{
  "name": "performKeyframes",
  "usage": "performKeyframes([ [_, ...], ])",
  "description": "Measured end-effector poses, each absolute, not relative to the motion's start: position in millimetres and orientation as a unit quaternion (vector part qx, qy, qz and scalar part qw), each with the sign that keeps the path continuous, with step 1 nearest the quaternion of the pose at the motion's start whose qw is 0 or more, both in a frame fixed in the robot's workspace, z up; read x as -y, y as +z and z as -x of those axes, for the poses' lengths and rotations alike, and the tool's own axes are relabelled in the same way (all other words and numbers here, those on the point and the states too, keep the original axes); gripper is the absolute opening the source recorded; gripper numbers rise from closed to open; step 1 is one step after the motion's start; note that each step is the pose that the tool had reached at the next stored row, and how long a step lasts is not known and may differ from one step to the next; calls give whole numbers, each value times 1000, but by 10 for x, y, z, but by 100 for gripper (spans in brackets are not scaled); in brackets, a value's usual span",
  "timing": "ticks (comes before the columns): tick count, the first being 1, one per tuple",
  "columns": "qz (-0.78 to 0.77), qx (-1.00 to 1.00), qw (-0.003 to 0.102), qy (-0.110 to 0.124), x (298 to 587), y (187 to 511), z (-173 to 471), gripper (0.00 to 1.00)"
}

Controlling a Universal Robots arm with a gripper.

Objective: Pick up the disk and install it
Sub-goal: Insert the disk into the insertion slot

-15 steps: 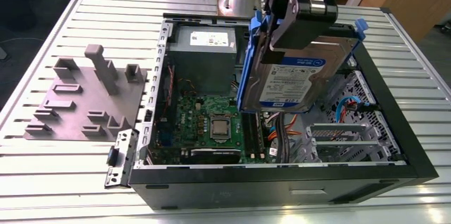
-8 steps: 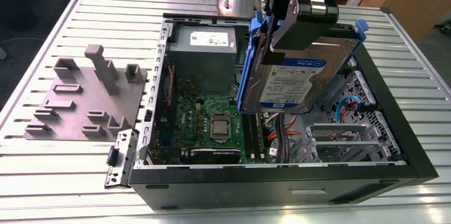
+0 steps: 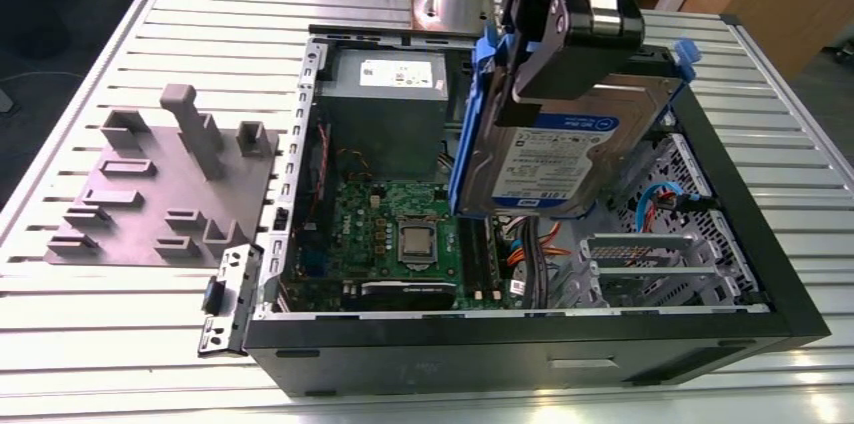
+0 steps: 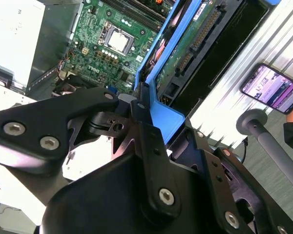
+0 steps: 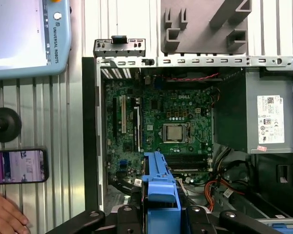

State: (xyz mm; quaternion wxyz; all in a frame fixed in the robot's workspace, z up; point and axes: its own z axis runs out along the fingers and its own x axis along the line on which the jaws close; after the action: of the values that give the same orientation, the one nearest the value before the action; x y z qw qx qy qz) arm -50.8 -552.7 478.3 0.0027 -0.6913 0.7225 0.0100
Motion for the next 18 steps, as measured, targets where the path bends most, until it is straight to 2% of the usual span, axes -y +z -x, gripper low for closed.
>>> performKeyframes([
  [18, 691, -723, 3, 10, 5674, 4676, 149, 37],
])
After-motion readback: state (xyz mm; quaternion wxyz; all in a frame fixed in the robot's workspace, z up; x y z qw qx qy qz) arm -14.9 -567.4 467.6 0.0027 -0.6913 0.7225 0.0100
